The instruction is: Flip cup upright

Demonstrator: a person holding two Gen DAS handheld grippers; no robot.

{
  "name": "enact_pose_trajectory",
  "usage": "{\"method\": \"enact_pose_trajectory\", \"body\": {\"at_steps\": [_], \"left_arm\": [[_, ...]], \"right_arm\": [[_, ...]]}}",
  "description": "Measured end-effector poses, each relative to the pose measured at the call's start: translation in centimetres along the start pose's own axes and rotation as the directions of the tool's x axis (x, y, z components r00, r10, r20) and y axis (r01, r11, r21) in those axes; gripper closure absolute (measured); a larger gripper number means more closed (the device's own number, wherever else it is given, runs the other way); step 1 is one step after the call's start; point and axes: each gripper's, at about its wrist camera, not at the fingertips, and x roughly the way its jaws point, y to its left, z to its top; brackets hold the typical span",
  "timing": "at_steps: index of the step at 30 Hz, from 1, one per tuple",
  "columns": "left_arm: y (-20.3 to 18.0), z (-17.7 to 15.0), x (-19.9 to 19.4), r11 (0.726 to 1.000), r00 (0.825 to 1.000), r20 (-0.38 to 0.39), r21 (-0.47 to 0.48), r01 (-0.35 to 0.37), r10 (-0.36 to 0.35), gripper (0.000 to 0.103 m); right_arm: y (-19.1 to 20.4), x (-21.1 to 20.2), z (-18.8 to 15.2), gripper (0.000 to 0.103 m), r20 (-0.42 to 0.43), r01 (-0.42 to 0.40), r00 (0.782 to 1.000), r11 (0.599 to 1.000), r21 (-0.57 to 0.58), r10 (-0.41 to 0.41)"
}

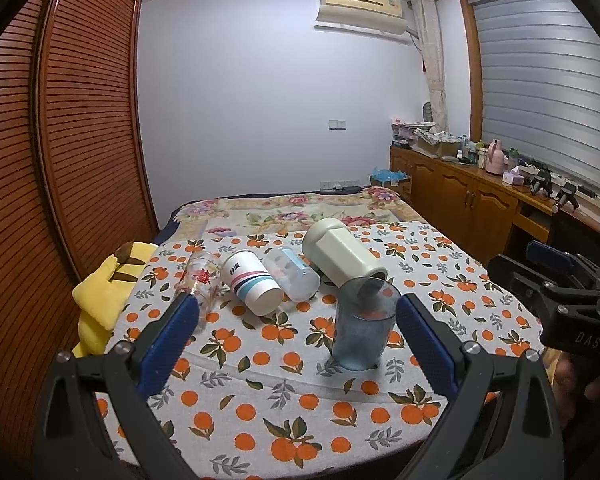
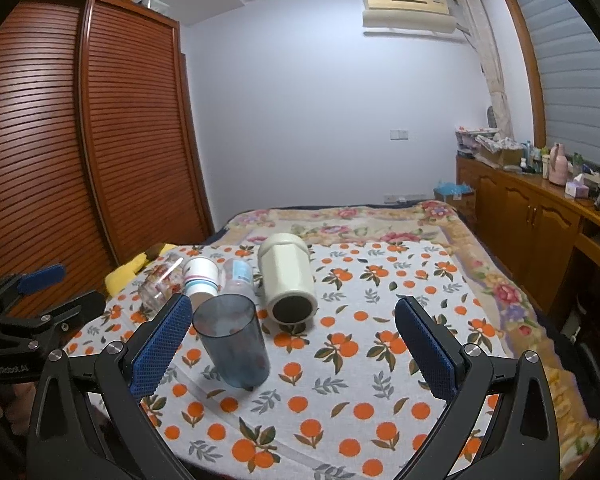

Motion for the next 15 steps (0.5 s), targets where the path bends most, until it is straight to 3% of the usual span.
{"method": "enact_pose_trajectory", "body": {"at_steps": [15], "left_arm": [[0.16, 0.15, -0.27, 1.0, 1.0, 0.007, -0.001, -0.001, 0.001, 0.003]], "right_arm": [[-0.01, -0.05, -0.04, 0.0, 0.001, 0.001, 1.0, 1.0, -0.002, -0.001]]}}
